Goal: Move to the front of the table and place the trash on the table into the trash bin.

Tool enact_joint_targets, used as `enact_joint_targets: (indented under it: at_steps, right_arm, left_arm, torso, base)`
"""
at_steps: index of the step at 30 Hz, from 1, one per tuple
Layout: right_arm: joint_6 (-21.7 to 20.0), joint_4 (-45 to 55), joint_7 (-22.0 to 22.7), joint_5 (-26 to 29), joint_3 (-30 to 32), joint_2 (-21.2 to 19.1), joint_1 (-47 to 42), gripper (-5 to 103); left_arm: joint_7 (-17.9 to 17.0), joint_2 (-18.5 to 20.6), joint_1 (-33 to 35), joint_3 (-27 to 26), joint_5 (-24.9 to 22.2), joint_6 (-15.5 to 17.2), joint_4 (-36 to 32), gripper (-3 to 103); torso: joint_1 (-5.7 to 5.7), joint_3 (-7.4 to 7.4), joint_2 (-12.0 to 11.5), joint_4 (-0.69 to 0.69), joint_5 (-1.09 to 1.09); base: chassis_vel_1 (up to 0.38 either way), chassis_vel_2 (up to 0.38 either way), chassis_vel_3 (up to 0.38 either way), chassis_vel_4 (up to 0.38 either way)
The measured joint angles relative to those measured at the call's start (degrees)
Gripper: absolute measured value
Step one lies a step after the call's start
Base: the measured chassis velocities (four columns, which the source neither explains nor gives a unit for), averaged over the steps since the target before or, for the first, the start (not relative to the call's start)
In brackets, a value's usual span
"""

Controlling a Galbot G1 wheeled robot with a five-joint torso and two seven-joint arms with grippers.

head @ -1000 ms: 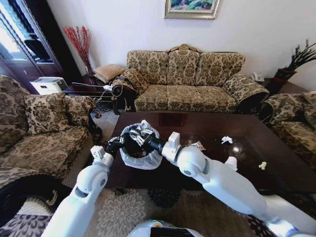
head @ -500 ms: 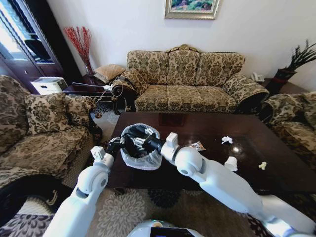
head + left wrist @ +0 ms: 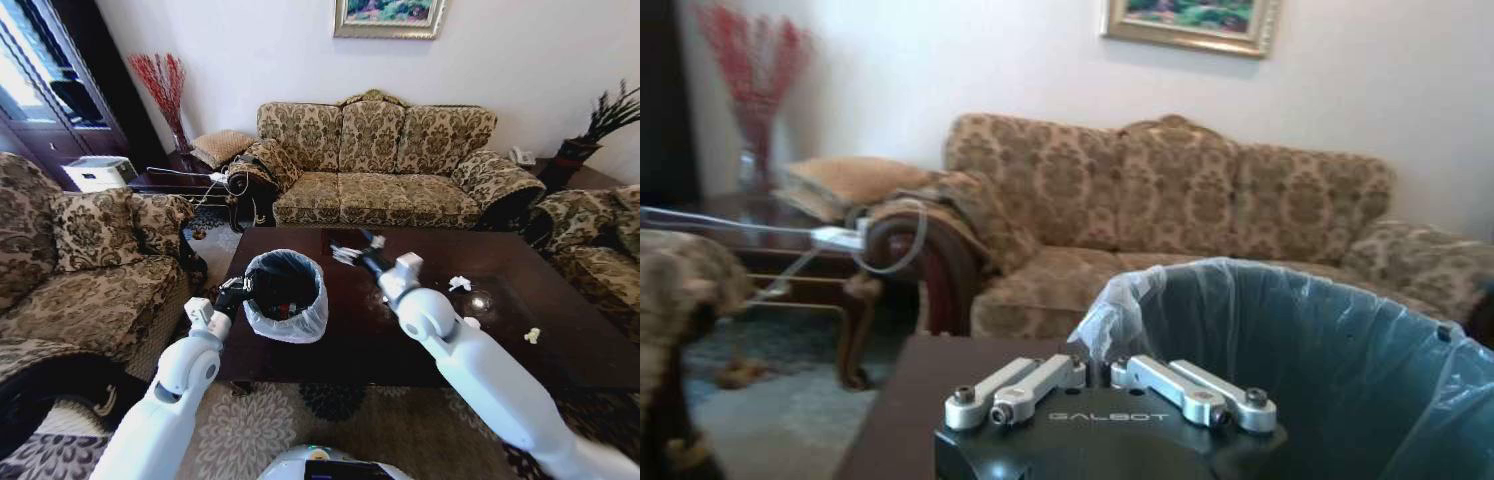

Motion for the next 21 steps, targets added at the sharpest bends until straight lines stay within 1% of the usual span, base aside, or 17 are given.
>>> enact_joint_targets:
  at_steps: [1, 3, 6, 8, 17, 21]
  right_arm:
    - [0.07, -0.89, -0.21, -0.13, 0.66, 0.35, -0.68, 100]
    - [0.20, -2.40, -0.57, -0.47, 1.82, 1.00, -2.07, 100]
    - [0.87, -7.07, -1.79, -1.53, 4.45, 2.61, -4.00, 100]
    - [0.88, -8.50, -1.99, -1.76, 5.05, 3.16, -4.09, 100]
    - [0.98, -10.66, -2.65, -2.61, 6.13, 5.58, -4.31, 100]
    - [1.05, -11.02, -2.70, -3.93, 5.97, 7.11, -4.80, 100]
  left_arm:
    - [-0.20, -0.16, 0.14, -0.12, 0.15, -0.07, -0.16, 3]
    - [-0.45, -0.43, 0.20, -0.16, 0.38, -0.12, -0.35, 3]
    - [-0.65, -0.83, -0.13, 0.69, 1.02, -0.12, -0.44, 3]
    - [-0.60, -0.97, -0.10, 0.76, 1.16, -0.12, -0.73, 3]
    - [-0.70, -1.39, 0.81, -0.55, 1.30, -0.34, -1.59, 3]
    - [-0.69, -1.64, 0.93, -0.84, 1.12, -0.92, -1.95, 3]
  torso:
    - [0.00, 0.00, 0.00, 0.06, 0.00]
    - [0.00, 0.00, 0.00, 0.04, -0.02]
    - [0.00, 0.00, 0.00, -0.05, -0.05]
    - [0.00, 0.00, 0.00, -0.05, -0.05]
    - [0.00, 0.00, 0.00, -0.02, -0.05]
    - [0.00, 0.00, 0.00, -0.04, -0.06]
  base:
    - [0.000, 0.000, 0.000, 0.000]
    - [0.000, 0.000, 0.000, 0.000]
    - [0.000, 0.000, 0.000, 0.000]
    - [0.000, 0.000, 0.000, 0.000]
    - [-0.032, -0.031, -0.034, -0.041]
    - [-0.063, -0.081, -0.083, -0.077]
